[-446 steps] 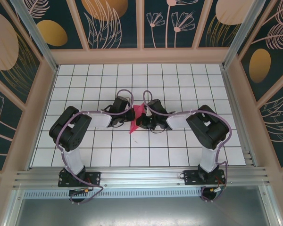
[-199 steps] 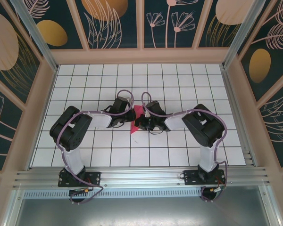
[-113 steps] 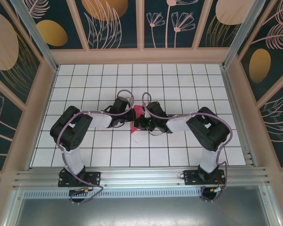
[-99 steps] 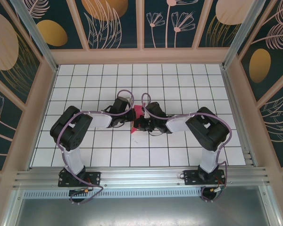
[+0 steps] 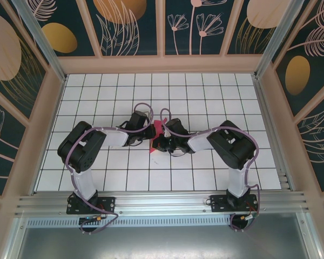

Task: Fold a paper plane with a square sheet of paper (pick it up from the middle)
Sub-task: Fourth fold the wing at the center of the table.

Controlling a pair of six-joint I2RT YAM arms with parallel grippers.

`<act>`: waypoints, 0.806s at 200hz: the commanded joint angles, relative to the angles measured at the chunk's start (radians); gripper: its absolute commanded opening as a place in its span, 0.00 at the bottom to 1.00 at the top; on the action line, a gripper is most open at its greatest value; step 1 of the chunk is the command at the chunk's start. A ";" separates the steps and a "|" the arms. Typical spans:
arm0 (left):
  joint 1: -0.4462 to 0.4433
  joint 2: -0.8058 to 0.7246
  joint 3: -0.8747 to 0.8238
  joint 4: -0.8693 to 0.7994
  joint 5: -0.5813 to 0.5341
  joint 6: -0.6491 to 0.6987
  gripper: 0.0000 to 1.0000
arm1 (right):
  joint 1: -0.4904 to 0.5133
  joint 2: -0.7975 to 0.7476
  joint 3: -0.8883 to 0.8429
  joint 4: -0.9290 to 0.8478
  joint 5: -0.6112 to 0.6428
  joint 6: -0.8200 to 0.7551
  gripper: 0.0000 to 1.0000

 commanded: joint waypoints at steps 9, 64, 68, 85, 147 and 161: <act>-0.004 0.051 -0.018 -0.078 -0.041 -0.007 0.00 | 0.017 -0.063 0.018 -0.087 0.037 -0.035 0.04; -0.004 0.053 -0.007 -0.081 -0.036 -0.008 0.00 | 0.052 -0.040 0.053 -0.119 0.058 -0.038 0.04; -0.004 0.053 -0.006 -0.081 -0.035 -0.008 0.00 | 0.055 -0.034 0.061 -0.127 0.065 -0.039 0.04; -0.004 0.052 -0.006 -0.081 -0.034 -0.009 0.00 | 0.061 -0.001 0.092 -0.184 0.109 -0.046 0.04; -0.004 0.055 -0.006 -0.077 -0.035 -0.017 0.00 | 0.076 0.080 0.119 -0.290 0.159 -0.010 0.02; -0.004 0.054 -0.005 -0.076 -0.035 -0.017 0.00 | 0.079 0.058 0.115 -0.286 0.161 -0.010 0.02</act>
